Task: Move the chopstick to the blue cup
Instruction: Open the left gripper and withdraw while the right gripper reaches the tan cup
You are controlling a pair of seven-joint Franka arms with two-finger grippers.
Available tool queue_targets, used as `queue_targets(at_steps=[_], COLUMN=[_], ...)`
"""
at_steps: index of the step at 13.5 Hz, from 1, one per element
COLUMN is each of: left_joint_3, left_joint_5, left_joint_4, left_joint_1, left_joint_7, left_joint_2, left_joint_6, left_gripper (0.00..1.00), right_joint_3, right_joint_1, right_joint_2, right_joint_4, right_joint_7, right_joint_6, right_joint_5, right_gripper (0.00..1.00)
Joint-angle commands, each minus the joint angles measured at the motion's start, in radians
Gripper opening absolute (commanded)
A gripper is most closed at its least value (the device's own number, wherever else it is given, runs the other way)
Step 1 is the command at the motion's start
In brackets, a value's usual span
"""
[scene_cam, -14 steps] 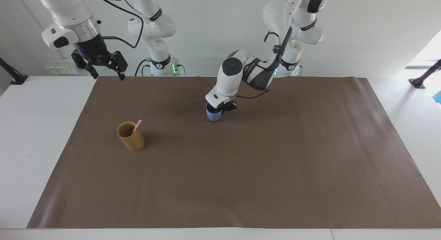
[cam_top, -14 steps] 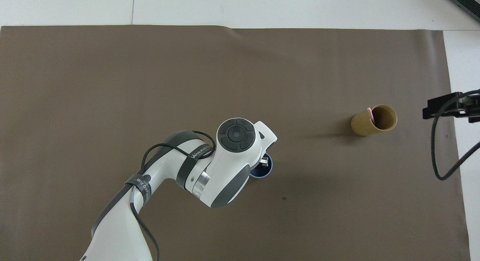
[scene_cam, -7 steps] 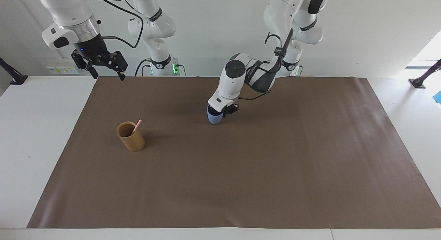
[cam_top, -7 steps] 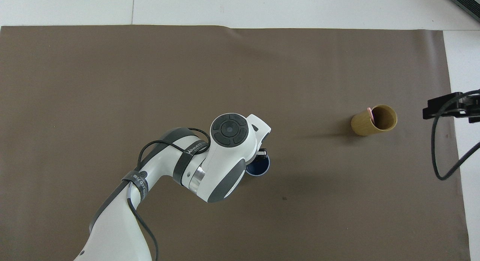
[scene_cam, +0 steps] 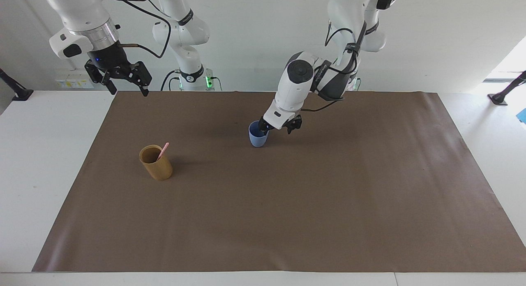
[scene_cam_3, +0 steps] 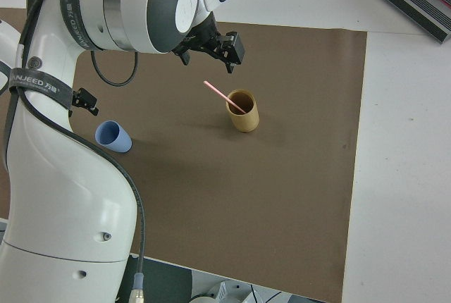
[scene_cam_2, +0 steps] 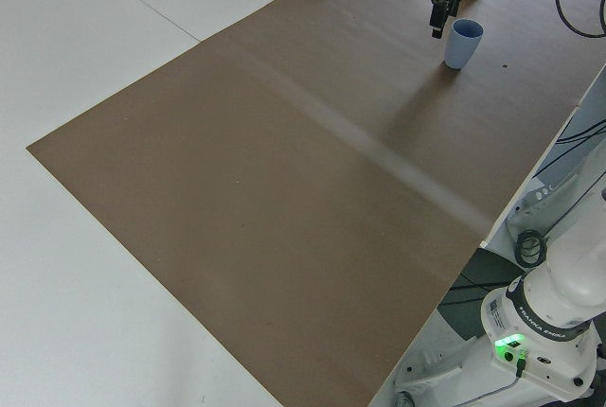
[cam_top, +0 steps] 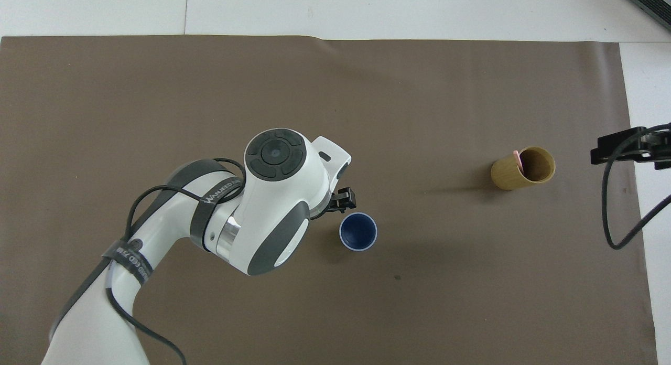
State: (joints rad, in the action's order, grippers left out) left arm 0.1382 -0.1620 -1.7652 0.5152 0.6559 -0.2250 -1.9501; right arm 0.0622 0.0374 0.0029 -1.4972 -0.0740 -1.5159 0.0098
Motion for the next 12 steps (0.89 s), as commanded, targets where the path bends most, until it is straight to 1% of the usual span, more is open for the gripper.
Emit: queue_targets(at_steps=[1, 2, 4, 7, 9, 10, 12], left_joint_3=[0.001, 0.001, 0.000, -0.002, -0.002, -0.002, -0.002], left_joint_5=[-0.021, -0.021, -0.019, 0.002, 0.062, 0.074, 0.101], left_joint_4=[-0.020, -0.019, -0.019, -0.019, -0.019, -0.019, -0.001], left_joint_1=[-0.088, -0.130, -0.208, -0.314, -0.375, -0.417, -0.489], left_joint_7=[-0.096, -0.148, -0.222, -0.320, -0.410, -0.459, -0.574], left_joint_2=[0.122, 0.165, 0.220, 0.279, 0.323, 0.337, 0.361], left_joint_6=[0.117, 0.170, 0.238, 0.319, 0.371, 0.397, 0.421], left_gripper=[1.00, 1.00, 1.00, 1.00, 1.00, 1.00, 1.00], right_joint_3=[-0.005, -0.007, -0.007, -0.007, -0.007, -0.007, -0.009], right_joint_1=[0.006, 0.012, 0.030, 0.062, 0.091, 0.119, 0.142], right_joint_2=[0.014, 0.041, 0.092, 0.124, 0.137, 0.135, 0.126], right_joint_4=[-0.061, -0.066, -0.066, -0.092, -0.127, -0.152, -0.204], right_joint_7=[0.005, 0.005, 0.005, 0.003, 0.005, 0.008, 0.016], right_joint_6=[-0.100, -0.134, -0.188, -0.217, -0.254, -0.260, -0.289], right_joint_5=[-0.019, -0.019, -0.028, -0.051, -0.070, -0.108, -0.169], right_gripper=[1.00, 1.00, 1.00, 1.00, 1.00, 0.98, 0.88])
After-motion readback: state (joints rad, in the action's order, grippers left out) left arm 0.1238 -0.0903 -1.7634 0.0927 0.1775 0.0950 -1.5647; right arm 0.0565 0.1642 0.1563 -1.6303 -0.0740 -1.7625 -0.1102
